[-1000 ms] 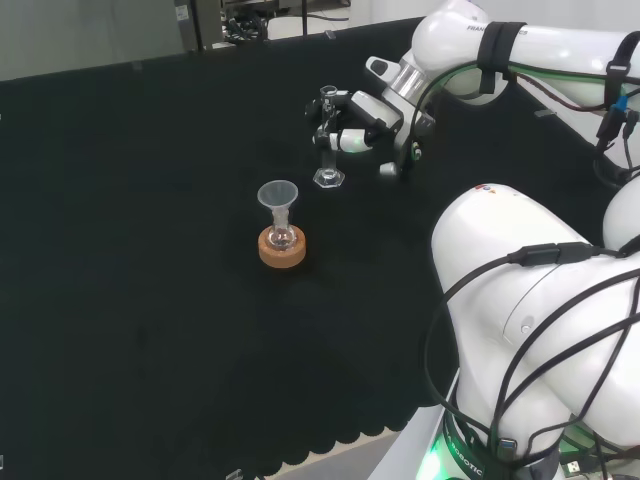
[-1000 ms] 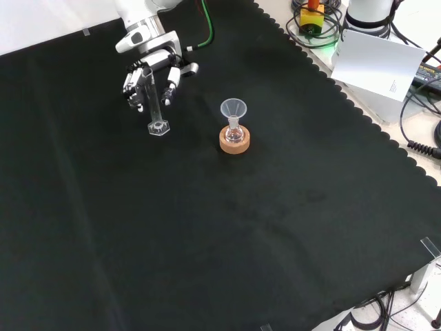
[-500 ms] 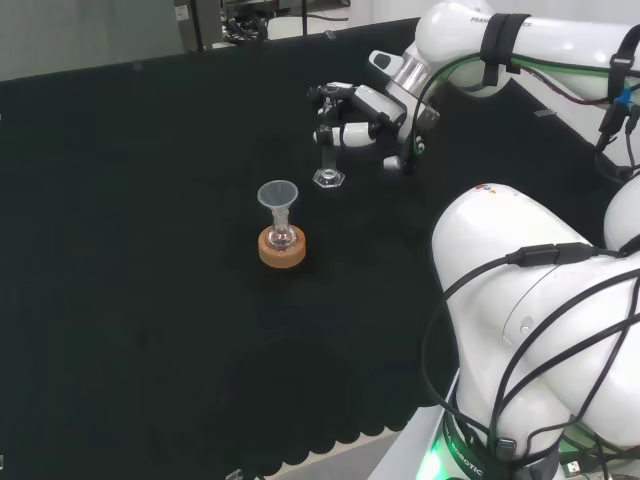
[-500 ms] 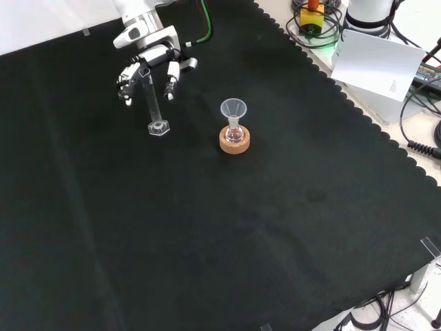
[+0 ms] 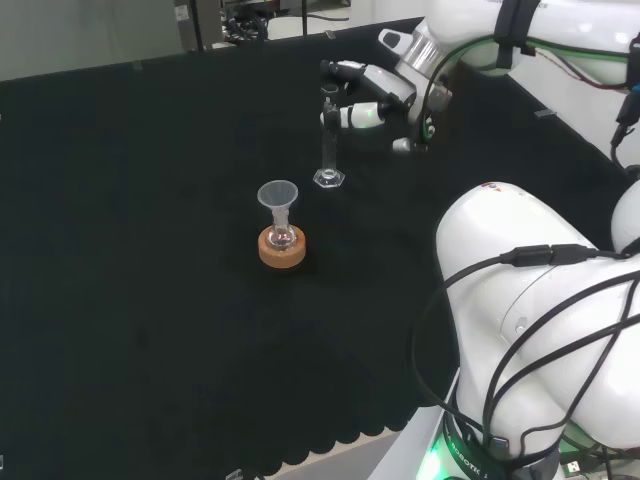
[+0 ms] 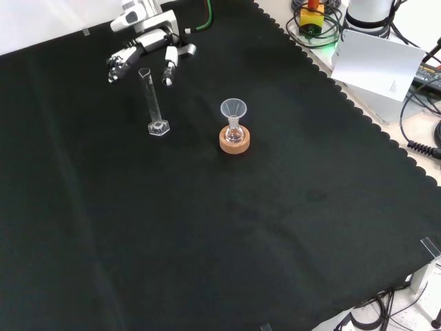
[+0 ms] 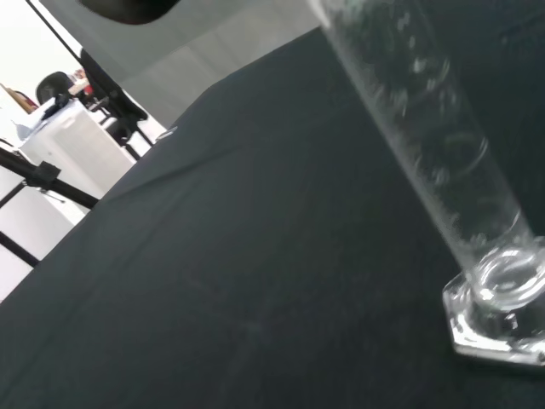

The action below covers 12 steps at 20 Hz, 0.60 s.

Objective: Put the graduated cylinder back on the table.

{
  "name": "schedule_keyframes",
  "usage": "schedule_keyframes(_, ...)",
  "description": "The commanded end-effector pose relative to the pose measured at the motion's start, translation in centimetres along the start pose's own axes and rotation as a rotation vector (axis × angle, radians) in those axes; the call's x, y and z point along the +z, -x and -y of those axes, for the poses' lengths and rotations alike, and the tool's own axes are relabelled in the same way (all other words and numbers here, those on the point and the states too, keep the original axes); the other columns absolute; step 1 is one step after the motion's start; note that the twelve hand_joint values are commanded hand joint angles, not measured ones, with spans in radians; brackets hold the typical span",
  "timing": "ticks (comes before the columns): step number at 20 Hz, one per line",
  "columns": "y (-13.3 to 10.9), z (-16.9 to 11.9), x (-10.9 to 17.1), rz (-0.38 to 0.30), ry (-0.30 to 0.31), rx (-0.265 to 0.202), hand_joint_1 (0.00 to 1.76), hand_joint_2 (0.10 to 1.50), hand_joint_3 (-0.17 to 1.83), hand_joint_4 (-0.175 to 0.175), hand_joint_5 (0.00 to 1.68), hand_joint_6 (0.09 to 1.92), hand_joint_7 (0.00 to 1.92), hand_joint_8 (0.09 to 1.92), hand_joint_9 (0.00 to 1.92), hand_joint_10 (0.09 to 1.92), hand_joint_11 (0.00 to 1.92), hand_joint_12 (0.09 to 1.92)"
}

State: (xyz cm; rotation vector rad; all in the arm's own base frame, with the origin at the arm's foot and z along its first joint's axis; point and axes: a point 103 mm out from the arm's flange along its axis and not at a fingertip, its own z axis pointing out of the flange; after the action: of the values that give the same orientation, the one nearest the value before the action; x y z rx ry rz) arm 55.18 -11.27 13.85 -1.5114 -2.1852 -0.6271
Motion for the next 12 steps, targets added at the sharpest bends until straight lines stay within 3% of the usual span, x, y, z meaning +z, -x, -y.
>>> schedule_keyframes(1,-2.3,2.5,-5.7,0.129,0.034,0.042,0.65,0.85,-0.15,-0.061,0.15,0.09,0.00,0.21,0.36,0.09,0.03,1.51)
schedule_keyframes(5,-4.9,4.6,-8.8,0.183,0.050,0.053,0.65,0.85,-0.14,-0.061,0.15,0.09,0.00,0.27,0.38,0.09,0.02,1.52)
schedule_keyframes(8,-7.0,6.2,-10.2,0.224,0.027,0.072,0.65,0.85,-0.13,-0.060,0.15,0.09,0.00,0.39,0.43,0.09,0.04,1.50)
schedule_keyframes(9,-7.7,6.8,-10.6,0.236,0.025,0.079,0.65,0.84,-0.12,-0.060,0.15,0.09,0.00,0.42,0.41,0.15,0.05,1.49)
schedule_keyframes(12,-9.5,8.8,-11.2,0.254,0.030,0.103,0.65,0.84,-0.10,-0.059,0.16,0.09,0.00,0.47,0.25,0.58,0.06,1.50)
